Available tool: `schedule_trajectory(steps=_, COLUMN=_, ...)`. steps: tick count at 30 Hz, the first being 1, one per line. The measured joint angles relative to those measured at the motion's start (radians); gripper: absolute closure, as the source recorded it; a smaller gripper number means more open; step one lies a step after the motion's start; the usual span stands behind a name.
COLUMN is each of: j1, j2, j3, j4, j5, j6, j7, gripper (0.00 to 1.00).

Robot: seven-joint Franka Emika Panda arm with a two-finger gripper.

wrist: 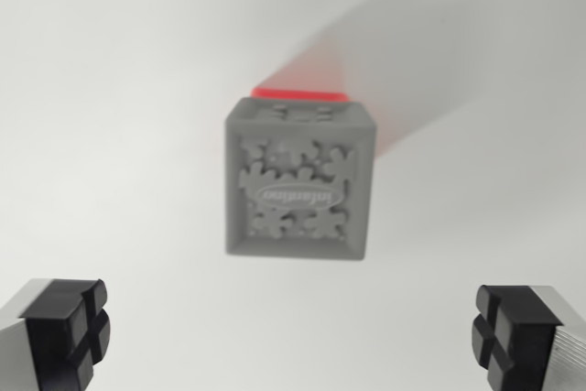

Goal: Destack cube

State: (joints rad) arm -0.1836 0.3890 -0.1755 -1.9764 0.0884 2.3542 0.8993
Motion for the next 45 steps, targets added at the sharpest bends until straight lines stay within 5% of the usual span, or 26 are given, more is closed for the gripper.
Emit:
schedule_trajectory(steps=19, j1=-0.006, j2=0.141, j3=0.015, j4=-0.005, j5=0.037, j6=0.141, j7=-0.017, gripper=0.0)
schedule_trajectory(steps=35, j1=-0.015, j2=0.199, j3=0.027, j4=0.003, j5=0.049, j6=0.193, j7=-0.025, gripper=0.0)
schedule_trajectory(steps=36, j1=-0.016, j2=0.2, j3=0.028, j4=0.003, j5=0.049, j6=0.194, j7=-0.025, gripper=1.0)
schedule_trajectory(steps=45, j1=-0.016, j2=0.2, j3=0.028, j4=0.003, j5=0.049, j6=0.195, j7=-0.025, gripper=1.0)
